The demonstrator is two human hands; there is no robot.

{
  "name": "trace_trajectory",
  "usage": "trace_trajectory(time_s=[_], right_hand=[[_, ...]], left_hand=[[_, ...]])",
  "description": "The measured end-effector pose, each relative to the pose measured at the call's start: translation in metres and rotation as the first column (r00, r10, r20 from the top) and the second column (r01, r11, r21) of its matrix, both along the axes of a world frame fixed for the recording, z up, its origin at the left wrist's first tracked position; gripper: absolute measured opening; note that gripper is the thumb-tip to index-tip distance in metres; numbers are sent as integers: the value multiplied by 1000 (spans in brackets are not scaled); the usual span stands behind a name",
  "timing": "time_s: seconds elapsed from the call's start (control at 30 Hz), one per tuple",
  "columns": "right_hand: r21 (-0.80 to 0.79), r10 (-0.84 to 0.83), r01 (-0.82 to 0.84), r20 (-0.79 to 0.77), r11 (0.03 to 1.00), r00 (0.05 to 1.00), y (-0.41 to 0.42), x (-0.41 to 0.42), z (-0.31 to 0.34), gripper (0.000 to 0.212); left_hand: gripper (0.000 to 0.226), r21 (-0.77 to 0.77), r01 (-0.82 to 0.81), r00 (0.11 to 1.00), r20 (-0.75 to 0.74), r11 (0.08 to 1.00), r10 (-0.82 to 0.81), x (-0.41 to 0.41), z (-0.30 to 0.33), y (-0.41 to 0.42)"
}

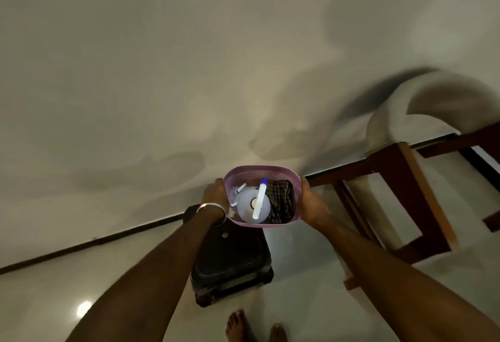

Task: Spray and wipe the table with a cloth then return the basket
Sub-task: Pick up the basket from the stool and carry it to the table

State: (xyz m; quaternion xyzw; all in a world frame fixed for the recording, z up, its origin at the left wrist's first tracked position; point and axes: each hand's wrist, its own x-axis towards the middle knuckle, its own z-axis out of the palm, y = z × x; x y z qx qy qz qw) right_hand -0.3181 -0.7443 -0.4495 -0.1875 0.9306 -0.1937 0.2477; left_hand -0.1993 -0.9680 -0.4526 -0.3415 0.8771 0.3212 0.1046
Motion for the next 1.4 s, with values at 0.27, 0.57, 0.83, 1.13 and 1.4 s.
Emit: trace_trajectory(time_s=[0.27, 0.57, 0.83, 1.13, 1.4], right_hand=[[-6, -79, 79, -106, 997, 991, 87, 19, 60, 77], [-62, -230, 223, -162, 973, 959, 229, 88, 112, 61], [57, -373, 389, -186, 919, 909, 362, 168, 129, 49], [103, -573, 616, -274, 781, 772, 476, 259, 140, 44], [115, -738, 784, -280, 610, 614, 536, 346, 145, 49]], left_hand=[[41, 39, 167, 986, -3, 985, -167, -21, 56, 66], [43, 50, 356, 934, -2, 933, -356, -2, 101, 191], [38, 45, 553, 833, -29, 832, -552, 31, 124, 318], [11, 22, 792, 610, -67, 610, -790, 54, 142, 437], [31, -48, 925, 376, -11, 376, -927, 87, 157, 525]])
